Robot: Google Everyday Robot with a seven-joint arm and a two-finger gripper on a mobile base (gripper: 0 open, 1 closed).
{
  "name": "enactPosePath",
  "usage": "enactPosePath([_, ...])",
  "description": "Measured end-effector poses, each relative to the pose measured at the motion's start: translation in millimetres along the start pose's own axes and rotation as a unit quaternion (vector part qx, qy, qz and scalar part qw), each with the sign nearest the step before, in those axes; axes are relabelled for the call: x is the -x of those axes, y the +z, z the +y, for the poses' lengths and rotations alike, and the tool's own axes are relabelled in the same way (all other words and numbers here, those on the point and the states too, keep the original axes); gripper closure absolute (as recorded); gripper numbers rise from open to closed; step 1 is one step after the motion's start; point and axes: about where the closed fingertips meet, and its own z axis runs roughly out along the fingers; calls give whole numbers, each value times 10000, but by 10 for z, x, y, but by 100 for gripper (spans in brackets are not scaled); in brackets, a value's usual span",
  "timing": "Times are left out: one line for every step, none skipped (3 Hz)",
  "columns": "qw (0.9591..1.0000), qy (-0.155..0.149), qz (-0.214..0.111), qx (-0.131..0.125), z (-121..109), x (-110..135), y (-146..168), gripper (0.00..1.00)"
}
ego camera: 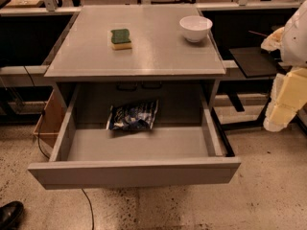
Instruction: Pick blue chip bag from top drawer and place on counter
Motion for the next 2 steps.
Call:
enactPosePath([10000, 0, -1, 0, 0, 1, 1, 0])
enactPosePath([9994, 1, -299, 177, 87, 173, 334, 0])
